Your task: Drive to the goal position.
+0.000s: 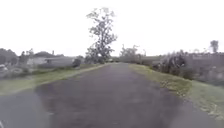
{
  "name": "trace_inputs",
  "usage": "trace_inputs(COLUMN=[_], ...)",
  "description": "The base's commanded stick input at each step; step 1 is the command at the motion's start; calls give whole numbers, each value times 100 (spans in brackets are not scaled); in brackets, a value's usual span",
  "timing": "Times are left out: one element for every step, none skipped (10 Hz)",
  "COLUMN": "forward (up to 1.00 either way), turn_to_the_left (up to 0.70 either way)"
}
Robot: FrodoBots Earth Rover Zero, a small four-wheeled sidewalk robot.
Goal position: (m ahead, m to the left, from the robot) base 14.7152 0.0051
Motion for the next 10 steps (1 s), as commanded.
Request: trace_inputs(forward=[70,70,70,70,70,70,70,70,70,70], turn_to_the_left=[0,0,0,0,0,0,0,0,0,-2])
